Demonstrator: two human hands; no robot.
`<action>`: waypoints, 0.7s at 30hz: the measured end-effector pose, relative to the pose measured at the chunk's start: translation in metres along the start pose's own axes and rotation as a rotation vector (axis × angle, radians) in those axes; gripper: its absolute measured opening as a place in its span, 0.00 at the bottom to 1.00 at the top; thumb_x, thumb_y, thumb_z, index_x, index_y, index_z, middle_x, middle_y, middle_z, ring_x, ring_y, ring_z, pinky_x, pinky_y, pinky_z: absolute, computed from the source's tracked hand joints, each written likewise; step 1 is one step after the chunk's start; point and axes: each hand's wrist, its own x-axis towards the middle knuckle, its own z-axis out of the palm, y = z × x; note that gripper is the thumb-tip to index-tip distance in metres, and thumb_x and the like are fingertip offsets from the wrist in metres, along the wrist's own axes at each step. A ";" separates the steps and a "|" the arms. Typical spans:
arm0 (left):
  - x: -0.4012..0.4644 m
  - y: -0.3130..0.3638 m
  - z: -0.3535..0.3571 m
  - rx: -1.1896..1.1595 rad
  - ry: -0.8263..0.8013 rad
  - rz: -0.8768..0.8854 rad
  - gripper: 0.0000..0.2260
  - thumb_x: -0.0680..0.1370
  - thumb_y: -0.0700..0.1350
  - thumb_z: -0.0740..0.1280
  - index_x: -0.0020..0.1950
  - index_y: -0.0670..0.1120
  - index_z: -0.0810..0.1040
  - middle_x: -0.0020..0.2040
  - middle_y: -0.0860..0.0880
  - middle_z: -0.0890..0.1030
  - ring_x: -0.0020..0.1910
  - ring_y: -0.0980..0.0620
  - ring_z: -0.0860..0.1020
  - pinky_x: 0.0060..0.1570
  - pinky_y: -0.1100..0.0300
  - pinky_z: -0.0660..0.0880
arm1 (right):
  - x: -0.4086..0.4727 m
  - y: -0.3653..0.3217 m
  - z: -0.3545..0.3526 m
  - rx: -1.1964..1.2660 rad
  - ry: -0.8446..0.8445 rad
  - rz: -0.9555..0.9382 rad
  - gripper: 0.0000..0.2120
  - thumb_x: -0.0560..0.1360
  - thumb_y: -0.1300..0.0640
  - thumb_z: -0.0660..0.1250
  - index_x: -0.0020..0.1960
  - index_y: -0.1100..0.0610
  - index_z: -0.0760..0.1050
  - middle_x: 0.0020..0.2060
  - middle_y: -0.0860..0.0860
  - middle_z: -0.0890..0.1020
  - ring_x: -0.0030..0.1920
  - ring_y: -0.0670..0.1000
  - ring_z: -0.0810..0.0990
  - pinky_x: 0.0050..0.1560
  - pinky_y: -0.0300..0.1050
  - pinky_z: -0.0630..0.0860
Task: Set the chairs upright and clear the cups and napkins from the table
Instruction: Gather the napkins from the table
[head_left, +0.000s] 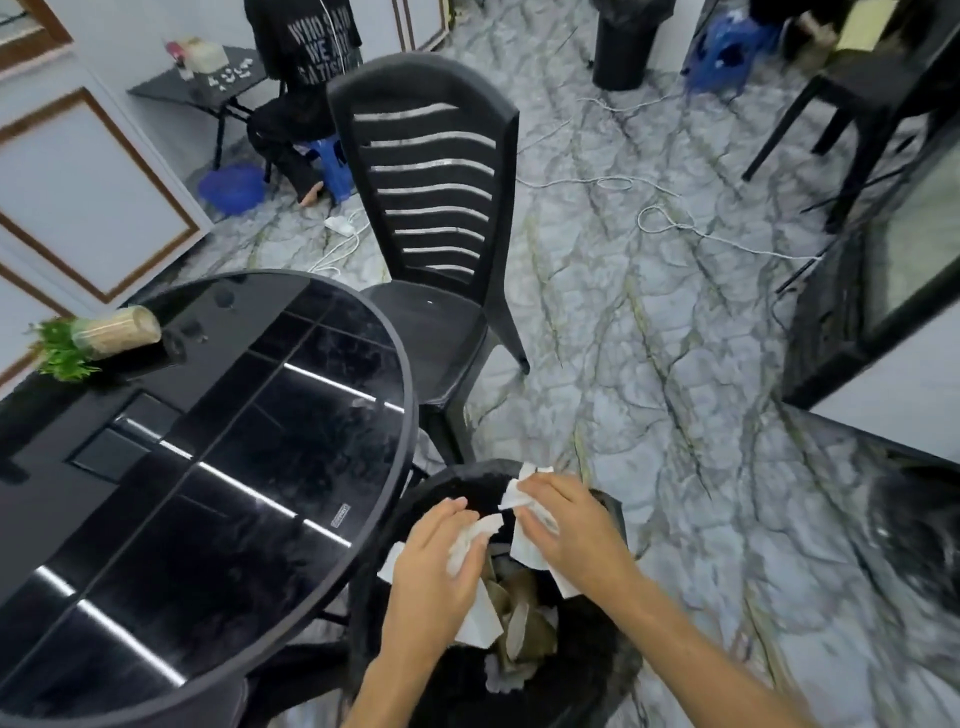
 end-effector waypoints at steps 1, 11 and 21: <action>-0.001 -0.008 0.010 -0.012 -0.015 -0.037 0.12 0.77 0.48 0.73 0.60 0.49 0.83 0.63 0.59 0.78 0.67 0.62 0.73 0.68 0.72 0.65 | -0.008 0.007 0.005 -0.002 0.005 0.019 0.13 0.74 0.60 0.72 0.58 0.58 0.80 0.53 0.51 0.82 0.56 0.45 0.74 0.62 0.30 0.63; -0.010 -0.114 0.106 0.016 -0.225 -0.342 0.16 0.79 0.50 0.69 0.65 0.47 0.79 0.68 0.51 0.76 0.70 0.53 0.71 0.68 0.61 0.64 | -0.078 0.080 0.122 -0.063 -0.179 0.212 0.19 0.76 0.52 0.70 0.65 0.57 0.77 0.60 0.51 0.81 0.61 0.50 0.77 0.64 0.43 0.70; -0.038 -0.167 0.111 0.077 -0.290 -0.413 0.30 0.76 0.61 0.61 0.75 0.47 0.70 0.77 0.48 0.67 0.78 0.49 0.62 0.76 0.47 0.61 | -0.101 0.103 0.166 -0.234 -0.301 0.334 0.33 0.76 0.37 0.61 0.75 0.54 0.68 0.74 0.51 0.70 0.75 0.54 0.65 0.74 0.56 0.63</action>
